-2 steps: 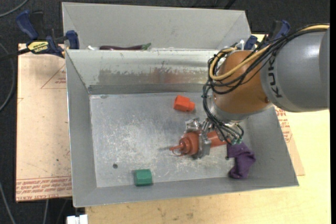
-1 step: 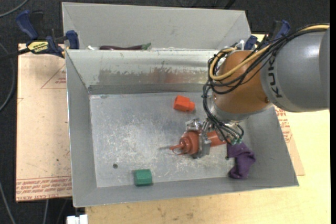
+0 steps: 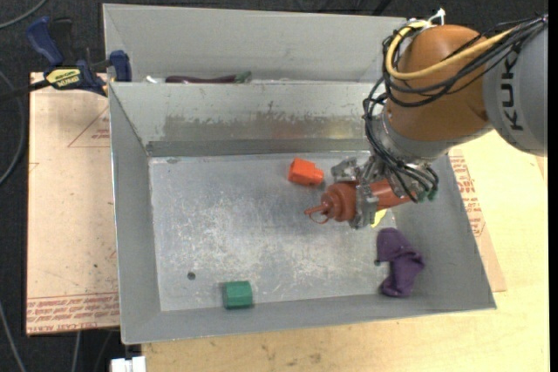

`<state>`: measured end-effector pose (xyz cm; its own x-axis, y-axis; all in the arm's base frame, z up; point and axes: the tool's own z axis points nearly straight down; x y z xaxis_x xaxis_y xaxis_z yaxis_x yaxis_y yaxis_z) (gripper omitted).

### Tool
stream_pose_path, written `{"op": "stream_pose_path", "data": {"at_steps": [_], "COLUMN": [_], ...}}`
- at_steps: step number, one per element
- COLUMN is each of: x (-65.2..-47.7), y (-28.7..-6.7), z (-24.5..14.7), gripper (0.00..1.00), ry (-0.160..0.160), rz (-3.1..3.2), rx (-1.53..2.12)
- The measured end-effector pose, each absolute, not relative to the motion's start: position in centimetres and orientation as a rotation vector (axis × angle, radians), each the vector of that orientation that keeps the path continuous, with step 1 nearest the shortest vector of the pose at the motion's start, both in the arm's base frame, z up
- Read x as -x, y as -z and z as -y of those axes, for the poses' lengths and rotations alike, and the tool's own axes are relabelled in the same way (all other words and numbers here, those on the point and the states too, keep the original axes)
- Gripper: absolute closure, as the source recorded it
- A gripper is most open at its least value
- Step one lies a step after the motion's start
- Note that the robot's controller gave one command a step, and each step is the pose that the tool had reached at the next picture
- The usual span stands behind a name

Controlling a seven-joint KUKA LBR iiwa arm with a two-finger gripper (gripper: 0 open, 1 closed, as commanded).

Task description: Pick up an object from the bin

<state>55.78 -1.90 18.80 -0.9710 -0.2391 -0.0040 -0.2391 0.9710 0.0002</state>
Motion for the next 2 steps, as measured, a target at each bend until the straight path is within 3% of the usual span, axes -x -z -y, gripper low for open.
{"op": "stream_pose_path", "data": {"at_steps": [1,2], "x": [-55.8,-54.2], "y": [-18.8,-29.4], "z": [1.9,3.1], "gripper": [1.0,1.0], "ry": [-0.001,-0.002], "rz": [-3.115,-3.115], "rx": [0.378,0.347]}}
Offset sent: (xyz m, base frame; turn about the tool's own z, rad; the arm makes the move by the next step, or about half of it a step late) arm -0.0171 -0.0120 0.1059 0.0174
